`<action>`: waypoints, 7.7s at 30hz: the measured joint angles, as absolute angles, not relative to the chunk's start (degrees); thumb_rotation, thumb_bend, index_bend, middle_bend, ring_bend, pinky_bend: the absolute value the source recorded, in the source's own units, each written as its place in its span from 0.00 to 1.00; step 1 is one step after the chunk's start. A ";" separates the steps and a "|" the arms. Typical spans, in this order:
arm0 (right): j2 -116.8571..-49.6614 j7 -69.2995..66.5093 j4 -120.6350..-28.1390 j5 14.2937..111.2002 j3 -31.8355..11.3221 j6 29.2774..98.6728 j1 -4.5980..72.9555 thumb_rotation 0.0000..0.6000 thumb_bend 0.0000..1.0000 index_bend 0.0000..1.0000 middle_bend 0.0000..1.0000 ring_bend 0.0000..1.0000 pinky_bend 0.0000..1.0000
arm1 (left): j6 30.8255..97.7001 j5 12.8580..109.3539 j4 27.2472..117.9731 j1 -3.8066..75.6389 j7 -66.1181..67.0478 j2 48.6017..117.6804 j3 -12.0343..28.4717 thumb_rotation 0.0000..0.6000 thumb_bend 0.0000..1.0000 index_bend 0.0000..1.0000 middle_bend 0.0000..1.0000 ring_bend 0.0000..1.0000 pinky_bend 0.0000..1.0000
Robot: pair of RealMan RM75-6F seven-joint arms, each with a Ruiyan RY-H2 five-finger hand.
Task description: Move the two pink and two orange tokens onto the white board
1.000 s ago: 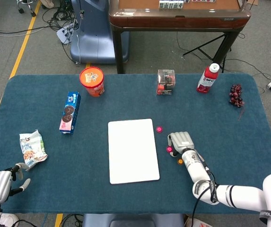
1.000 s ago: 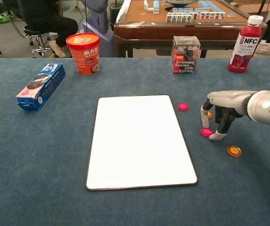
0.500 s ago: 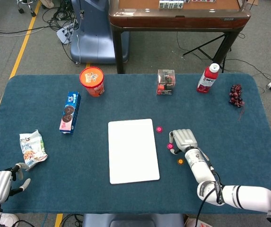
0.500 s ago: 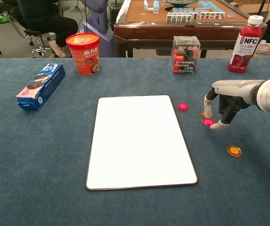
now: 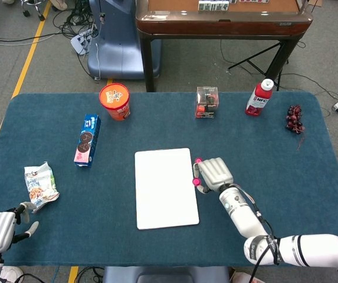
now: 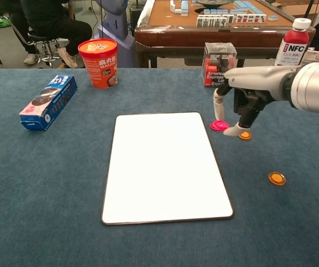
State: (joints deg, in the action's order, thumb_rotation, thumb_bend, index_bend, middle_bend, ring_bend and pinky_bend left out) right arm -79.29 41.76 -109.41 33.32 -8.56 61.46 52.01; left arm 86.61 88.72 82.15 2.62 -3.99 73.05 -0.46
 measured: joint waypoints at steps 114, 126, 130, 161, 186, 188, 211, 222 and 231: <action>-101.71 57.64 -66.25 5.73 -15.16 52.94 65.10 1.00 0.25 0.47 1.00 1.00 1.00 | 86.36 88.63 78.60 1.08 -6.64 75.39 -1.65 1.00 0.28 0.51 0.65 0.64 0.78; -102.22 57.17 -65.67 7.25 -15.33 52.98 64.35 1.00 0.27 0.52 1.00 1.00 1.00 | 86.13 88.70 78.49 1.05 -6.54 75.65 -1.80 1.00 0.28 0.51 0.65 0.64 0.78; -101.62 56.54 -66.38 7.77 -15.74 53.02 63.98 1.00 0.27 0.52 1.00 1.00 1.00 | 86.03 88.67 78.35 1.02 -6.54 75.70 -1.84 1.00 0.28 0.51 0.65 0.64 0.78; -87.68 53.30 -103.71 26.95 -12.82 63.91 61.87 1.00 0.27 0.52 1.00 1.00 1.00 | 86.03 88.66 79.10 1.31 -6.03 75.62 -1.46 1.00 0.28 0.51 0.65 0.64 0.78; -95.80 55.45 -102.40 27.59 -8.06 62.74 66.27 1.00 0.27 0.52 1.00 1.00 1.00 | 86.92 87.95 79.49 1.57 -5.94 74.52 -0.03 1.00 0.28 0.51 0.65 0.64 0.78; -96.48 55.58 -101.80 27.35 -8.12 62.63 66.67 1.00 0.26 0.52 1.00 1.00 1.00 | 87.05 87.82 79.65 1.66 -5.88 74.41 0.26 1.00 0.28 0.51 0.65 0.64 0.78; -100.16 57.04 -98.01 24.13 -8.29 62.47 69.23 1.00 0.05 0.40 1.00 1.00 1.00 | 86.82 87.90 79.57 1.63 -6.14 74.49 -0.13 1.00 0.28 0.51 0.65 0.64 0.78; -96.74 56.19 -100.59 24.74 -7.08 64.40 67.59 1.00 0.10 0.40 1.00 1.00 1.00 | 87.10 87.88 79.78 1.68 -6.12 74.43 0.13 1.00 0.28 0.51 0.65 0.64 0.78; -89.28 53.76 -107.29 28.42 -2.83 68.43 62.46 1.00 0.12 0.40 1.00 1.00 1.00 | 87.28 88.10 80.87 2.23 -4.87 74.25 0.65 1.00 0.28 0.51 0.65 0.64 0.78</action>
State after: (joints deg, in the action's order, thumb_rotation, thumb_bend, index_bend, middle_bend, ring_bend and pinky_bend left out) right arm -89.28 53.76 -107.29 28.42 -2.83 68.43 62.46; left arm 87.28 88.10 80.87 2.23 -4.87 74.25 0.65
